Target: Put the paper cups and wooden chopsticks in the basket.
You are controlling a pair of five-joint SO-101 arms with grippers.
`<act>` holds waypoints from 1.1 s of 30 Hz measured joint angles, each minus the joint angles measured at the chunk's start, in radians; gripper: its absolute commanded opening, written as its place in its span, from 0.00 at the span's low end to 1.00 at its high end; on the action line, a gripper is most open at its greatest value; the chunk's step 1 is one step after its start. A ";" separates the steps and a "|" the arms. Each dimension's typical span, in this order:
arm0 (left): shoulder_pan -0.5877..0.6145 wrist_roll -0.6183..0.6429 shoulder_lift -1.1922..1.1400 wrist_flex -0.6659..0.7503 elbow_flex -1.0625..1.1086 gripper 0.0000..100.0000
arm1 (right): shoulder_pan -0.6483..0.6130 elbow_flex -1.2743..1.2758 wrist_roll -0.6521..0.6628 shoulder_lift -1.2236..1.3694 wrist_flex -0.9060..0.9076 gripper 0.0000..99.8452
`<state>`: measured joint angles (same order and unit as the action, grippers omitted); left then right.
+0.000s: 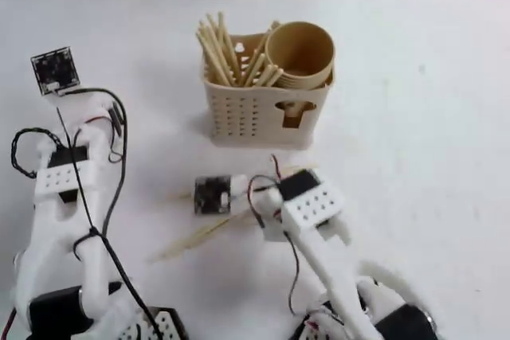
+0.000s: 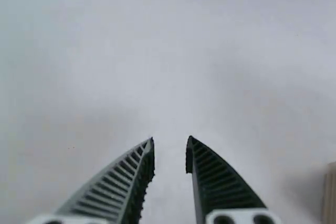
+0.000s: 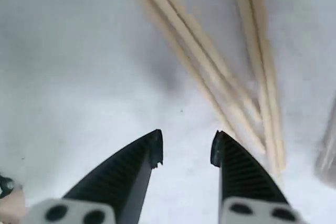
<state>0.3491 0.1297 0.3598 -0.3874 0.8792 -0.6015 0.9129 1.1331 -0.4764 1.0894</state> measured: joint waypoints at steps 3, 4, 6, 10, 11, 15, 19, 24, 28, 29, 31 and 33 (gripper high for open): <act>0.015 0.000 0.000 0.015 0.000 0.12 | -0.032 0.008 0.060 -0.044 -0.002 0.24; 0.021 0.000 0.000 0.025 0.000 0.12 | -0.038 0.008 0.071 -0.044 -0.009 0.24; 0.035 0.000 0.000 0.038 0.000 0.12 | -0.052 0.008 0.089 -0.034 -0.032 0.24; 0.044 0.000 0.000 0.043 0.000 0.12 | -0.055 0.008 0.117 0.058 -0.121 0.23; 0.044 0.000 0.000 0.043 0.000 0.12 | -0.055 0.008 0.118 0.091 -0.155 0.22; 0.044 0.000 0.000 0.043 0.000 0.12 | -0.055 0.008 0.118 0.192 -0.238 0.15; 0.044 0.000 0.000 0.043 0.000 0.12 | -0.055 0.008 0.118 0.226 -0.261 0.08; 0.044 0.000 0.000 0.043 0.000 0.12 | -0.052 -0.002 0.089 0.244 -0.273 0.02; 0.044 0.000 0.000 0.043 0.000 0.12 | -0.049 -0.021 -0.003 0.261 -0.273 0.02; 0.044 0.000 0.000 0.043 0.000 0.12 | -0.041 -0.028 -0.020 0.269 -0.272 0.02; 0.044 0.000 0.000 0.043 0.000 0.12 | -0.026 -0.046 -0.054 0.287 -0.269 0.02; 0.044 0.000 0.000 0.043 0.000 0.12 | -0.014 -0.061 -0.078 0.307 -0.269 0.02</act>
<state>0.3936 0.1297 0.3598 -0.3445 0.8792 -0.6153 0.8516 1.0549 -0.1695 0.8209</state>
